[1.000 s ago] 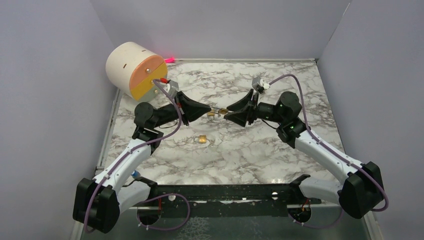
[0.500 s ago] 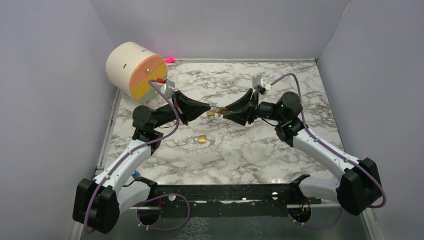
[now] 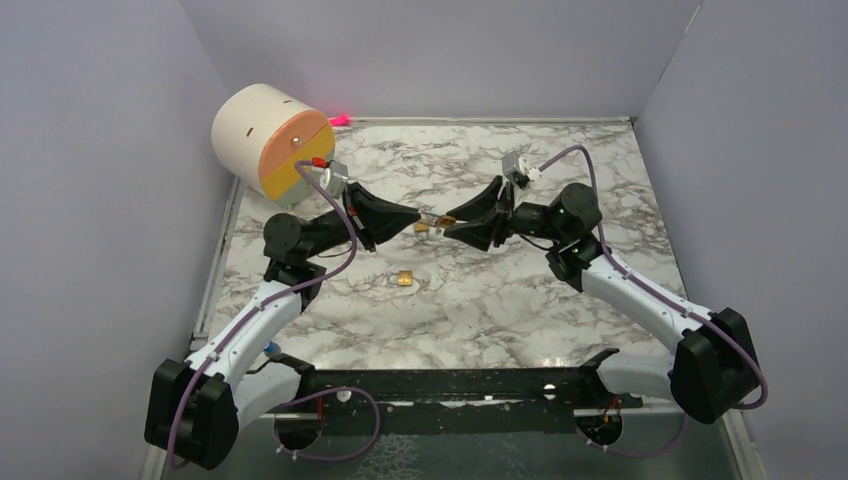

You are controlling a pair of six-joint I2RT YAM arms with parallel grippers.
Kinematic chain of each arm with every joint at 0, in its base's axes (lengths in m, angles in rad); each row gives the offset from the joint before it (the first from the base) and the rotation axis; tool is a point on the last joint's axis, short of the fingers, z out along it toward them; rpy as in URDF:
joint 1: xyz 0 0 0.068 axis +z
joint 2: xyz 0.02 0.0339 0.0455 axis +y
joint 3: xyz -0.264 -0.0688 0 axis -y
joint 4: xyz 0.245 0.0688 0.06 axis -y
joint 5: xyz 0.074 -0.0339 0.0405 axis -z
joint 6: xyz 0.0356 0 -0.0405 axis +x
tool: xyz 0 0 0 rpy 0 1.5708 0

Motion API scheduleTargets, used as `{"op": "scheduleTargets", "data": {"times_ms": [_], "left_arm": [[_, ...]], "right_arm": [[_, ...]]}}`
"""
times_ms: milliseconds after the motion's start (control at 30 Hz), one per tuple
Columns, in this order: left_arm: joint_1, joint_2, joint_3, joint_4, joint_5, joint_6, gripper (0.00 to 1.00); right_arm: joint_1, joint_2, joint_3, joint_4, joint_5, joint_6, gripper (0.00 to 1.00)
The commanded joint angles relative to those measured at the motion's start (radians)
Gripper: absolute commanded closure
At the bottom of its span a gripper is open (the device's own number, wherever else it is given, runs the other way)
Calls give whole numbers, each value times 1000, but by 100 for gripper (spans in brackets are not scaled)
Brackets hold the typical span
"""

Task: Lock with the key
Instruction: Pick up the lock from the center of the board.

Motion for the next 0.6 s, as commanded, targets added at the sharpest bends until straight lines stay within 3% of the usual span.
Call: {"op": "scheduleTargets", "data": {"times_ms": [0, 333, 567], "left_arm": [[-4, -18, -10, 47, 1, -7, 100], [-4, -23, -8, 50, 0, 2, 100], [-3, -26, -18, 50, -3, 13, 100]], "right_arm": [[7, 9, 18, 63, -31, 8, 54], [18, 69, 74, 18, -106, 7, 61], [20, 72, 109, -59, -141, -3, 87]]}}
